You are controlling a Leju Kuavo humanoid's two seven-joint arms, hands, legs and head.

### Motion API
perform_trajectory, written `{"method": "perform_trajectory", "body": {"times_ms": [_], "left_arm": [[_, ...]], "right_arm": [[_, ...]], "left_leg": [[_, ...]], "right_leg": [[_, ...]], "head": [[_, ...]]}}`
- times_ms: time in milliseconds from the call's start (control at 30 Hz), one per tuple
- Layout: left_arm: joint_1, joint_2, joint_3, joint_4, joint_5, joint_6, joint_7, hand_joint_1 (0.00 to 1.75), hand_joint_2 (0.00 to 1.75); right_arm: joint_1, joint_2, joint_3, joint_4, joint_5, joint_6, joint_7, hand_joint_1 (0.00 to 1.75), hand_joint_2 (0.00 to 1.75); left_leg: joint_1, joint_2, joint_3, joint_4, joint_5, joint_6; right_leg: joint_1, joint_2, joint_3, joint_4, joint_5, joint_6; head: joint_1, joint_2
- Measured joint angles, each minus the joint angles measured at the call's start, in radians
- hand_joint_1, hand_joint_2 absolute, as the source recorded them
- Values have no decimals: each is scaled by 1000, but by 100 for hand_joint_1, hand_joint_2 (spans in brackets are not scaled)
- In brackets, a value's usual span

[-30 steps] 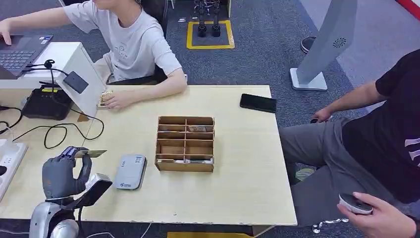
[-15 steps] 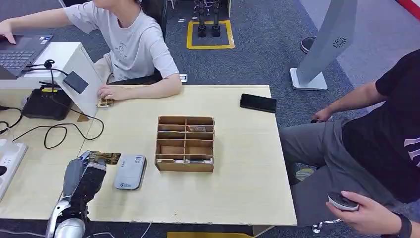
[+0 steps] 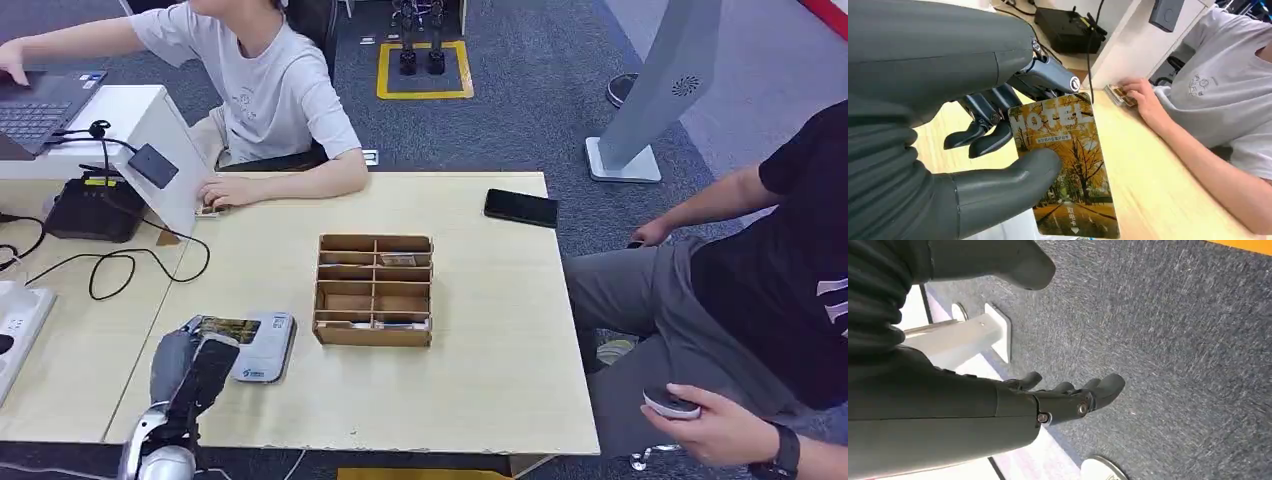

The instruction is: Pass the card to the sensor for recognition and then transmit it.

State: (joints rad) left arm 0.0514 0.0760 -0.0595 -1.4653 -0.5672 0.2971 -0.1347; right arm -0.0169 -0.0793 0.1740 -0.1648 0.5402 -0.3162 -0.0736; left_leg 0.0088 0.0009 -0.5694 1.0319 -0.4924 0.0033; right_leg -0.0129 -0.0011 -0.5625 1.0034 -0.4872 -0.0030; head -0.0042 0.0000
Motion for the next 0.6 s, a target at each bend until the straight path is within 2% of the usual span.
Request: {"method": "perform_trajectory", "body": {"times_ms": [200, 400, 600], "left_arm": [[-1, -16, -15, 42, -61, 55, 0, 175, 175], [-2, -25, -16, 74, -71, 77, -3, 175, 175], [-4, -34, -16, 106, -112, 132, -17, 175, 175]], "right_arm": [[-1, 2, 0, 0, 3, 0, 0, 0, 175], [-1, 3, 0, 0, 3, 1, -1, 0, 175], [-1, 5, 0, 0, 6, 3, 0, 0, 175]], "left_leg": [[0, 0, 0, 0, 0, 0], [0, 0, 0, 0, 0, 0], [0, 0, 0, 0, 0, 0]], "right_leg": [[0, 0, 0, 0, 0, 0], [0, 0, 0, 0, 0, 0], [0, 0, 0, 0, 0, 0]], "head": [[0, 0], [0, 0], [0, 0]]}}
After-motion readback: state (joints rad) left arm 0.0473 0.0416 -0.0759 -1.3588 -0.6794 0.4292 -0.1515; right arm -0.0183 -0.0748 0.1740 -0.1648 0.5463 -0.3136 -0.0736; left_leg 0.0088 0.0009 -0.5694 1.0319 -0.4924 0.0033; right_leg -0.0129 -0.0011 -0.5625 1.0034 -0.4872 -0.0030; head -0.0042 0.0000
